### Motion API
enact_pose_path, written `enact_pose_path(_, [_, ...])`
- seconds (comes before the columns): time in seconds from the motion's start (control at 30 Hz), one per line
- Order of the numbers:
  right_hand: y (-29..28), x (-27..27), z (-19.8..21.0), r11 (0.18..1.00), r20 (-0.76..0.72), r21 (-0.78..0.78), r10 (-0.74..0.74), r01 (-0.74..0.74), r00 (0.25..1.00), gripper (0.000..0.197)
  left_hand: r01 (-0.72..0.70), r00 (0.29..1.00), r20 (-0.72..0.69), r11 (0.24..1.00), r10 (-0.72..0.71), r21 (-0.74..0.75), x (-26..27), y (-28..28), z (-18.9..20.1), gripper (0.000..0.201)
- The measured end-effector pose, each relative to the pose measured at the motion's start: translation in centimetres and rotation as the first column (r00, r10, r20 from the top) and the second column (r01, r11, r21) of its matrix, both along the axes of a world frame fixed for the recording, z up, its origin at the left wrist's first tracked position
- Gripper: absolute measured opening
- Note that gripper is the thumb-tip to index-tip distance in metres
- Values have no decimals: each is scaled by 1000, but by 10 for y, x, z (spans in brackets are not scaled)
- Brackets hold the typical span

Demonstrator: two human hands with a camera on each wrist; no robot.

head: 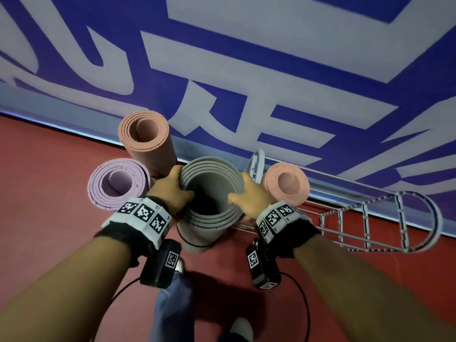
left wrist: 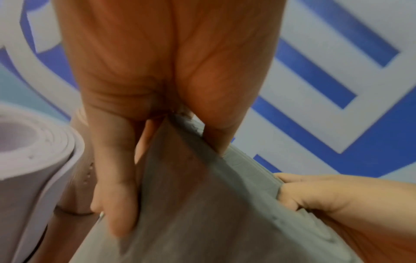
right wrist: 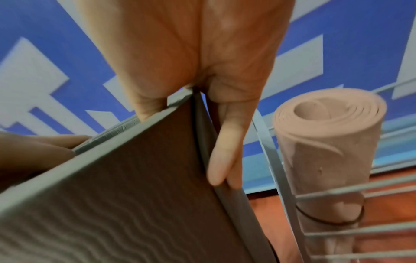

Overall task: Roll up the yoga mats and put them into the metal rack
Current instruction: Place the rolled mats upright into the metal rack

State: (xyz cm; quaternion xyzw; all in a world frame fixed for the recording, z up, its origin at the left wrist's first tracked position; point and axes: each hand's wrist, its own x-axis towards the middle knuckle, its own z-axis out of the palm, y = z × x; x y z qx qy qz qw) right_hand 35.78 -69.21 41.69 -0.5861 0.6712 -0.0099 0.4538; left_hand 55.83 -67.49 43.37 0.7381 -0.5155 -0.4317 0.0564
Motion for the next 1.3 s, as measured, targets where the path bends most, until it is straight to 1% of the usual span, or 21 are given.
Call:
enact_pose_path(0.07, [15,-10,18,1000,22,-3,31,-31,999,59,-13,1000,-10,1000,13,-19,-11,19,22,58])
enact_pose_path(0.13, [29,-23,38,996,3,-27,80,-80,997,63,-25,999,-31,999,24,-39,-22,39,48,55])
enact_pose_path(0.2, [43,-35,60,995,19,-44,90,-89,996,62,-33,999,-40,998,31,-60,-32,57,71,55])
enact_pose_path(0.3, [64,-57,91,998,99,-63,31,-25,995,58,-22,1000,-16,995,20,-100,-46,80,103,52])
enact_pose_path(0.43, [90,-84,123,987,206,-150,-30,62,978,66,53,999,7,988,-52,-146,-60,95,145,53])
enact_pose_path(0.47, [97,-89,130,990,246,-108,-64,93,967,67,74,997,9,985,-74,-154,-63,96,155,53])
enact_pose_path(0.5, [105,-92,138,992,292,-10,-120,129,949,74,97,995,4,982,-97,-163,-67,98,165,52])
enact_pose_path(0.57, [122,-98,149,954,379,228,-269,193,886,98,142,989,-18,973,-147,-184,-74,100,181,45])
enact_pose_path(0.6, [129,-101,151,930,410,293,-333,223,849,102,150,986,-36,969,-160,-194,-77,103,187,44])
enact_pose_path(0.63, [136,-104,154,915,437,302,-382,267,814,97,147,985,-63,969,-162,-197,-79,108,193,47])
enact_pose_path(0.67, [141,-107,158,905,456,278,-420,323,785,88,146,982,-89,968,-167,-206,-81,112,196,56])
enact_pose_path(0.73, [150,-113,172,885,484,200,-462,420,743,78,147,966,-177,964,-188,-223,-82,120,201,85])
enact_pose_path(0.77, [155,-118,179,873,485,170,-478,457,733,77,148,949,-243,966,-199,-214,-82,125,203,99])
enact_pose_path(0.8, [159,-124,185,862,485,151,-491,483,724,78,154,926,-314,968,-211,-196,-83,130,205,108])
enact_pose_path(0.87, [165,-137,195,852,477,132,-502,507,721,81,224,873,-406,962,-269,-155,-90,142,213,117])
enact_pose_path(0.97, [172,-152,211,871,449,101,-472,481,759,78,291,807,-497,947,-319,-135,-111,158,224,129])
enact_pose_path(1.0, [173,-158,217,879,438,87,-456,468,775,76,279,791,-525,949,-314,-146,-119,162,226,129])
enact_pose_path(1.07, [175,-170,230,891,412,64,-434,450,801,72,240,784,-547,956,-292,-166,-135,168,230,123])
enact_pose_path(1.17, [175,-194,250,902,393,36,-409,430,824,64,153,802,-546,966,-243,-206,-163,168,243,103])
enact_pose_path(1.23, [175,-208,265,908,406,35,-394,417,825,52,96,789,-582,975,-199,-202,-178,162,253,94])
enact_pose_path(1.3, [173,-235,286,918,429,18,-366,397,826,38,88,796,-574,975,-192,-203,-206,154,271,85])
